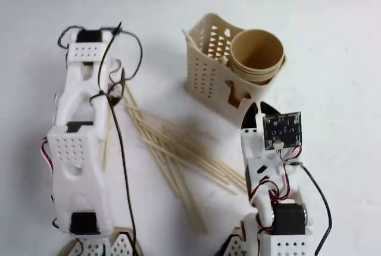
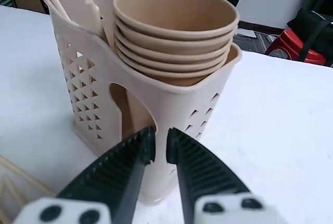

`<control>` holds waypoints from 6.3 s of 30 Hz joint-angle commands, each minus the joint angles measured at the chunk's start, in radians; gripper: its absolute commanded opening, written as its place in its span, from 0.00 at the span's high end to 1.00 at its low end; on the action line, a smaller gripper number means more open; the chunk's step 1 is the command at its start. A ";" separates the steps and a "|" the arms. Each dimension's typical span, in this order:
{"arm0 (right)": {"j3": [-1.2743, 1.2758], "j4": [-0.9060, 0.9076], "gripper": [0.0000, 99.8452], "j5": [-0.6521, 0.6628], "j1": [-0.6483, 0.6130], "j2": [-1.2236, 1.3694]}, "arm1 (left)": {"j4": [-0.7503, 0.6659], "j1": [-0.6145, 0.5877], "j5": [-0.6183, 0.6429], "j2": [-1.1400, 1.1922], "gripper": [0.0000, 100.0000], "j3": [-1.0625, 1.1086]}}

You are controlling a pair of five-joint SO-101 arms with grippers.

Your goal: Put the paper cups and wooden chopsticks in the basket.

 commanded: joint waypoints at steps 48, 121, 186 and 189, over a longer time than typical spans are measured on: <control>0.021 -0.007 0.95 -0.002 0.070 -0.125 | -0.540 0.522 0.058 -0.364 0.98 -0.747; 0.025 -0.005 0.95 0.000 0.064 -0.124 | -0.370 -0.044 -0.354 -0.306 0.78 0.428; 0.026 -0.005 0.95 -0.003 0.068 -0.124 | -0.402 0.424 -0.261 -0.664 0.98 -0.269; 0.026 -0.005 0.95 -0.002 0.068 -0.124 | -0.519 0.469 -0.261 -0.682 0.98 -0.269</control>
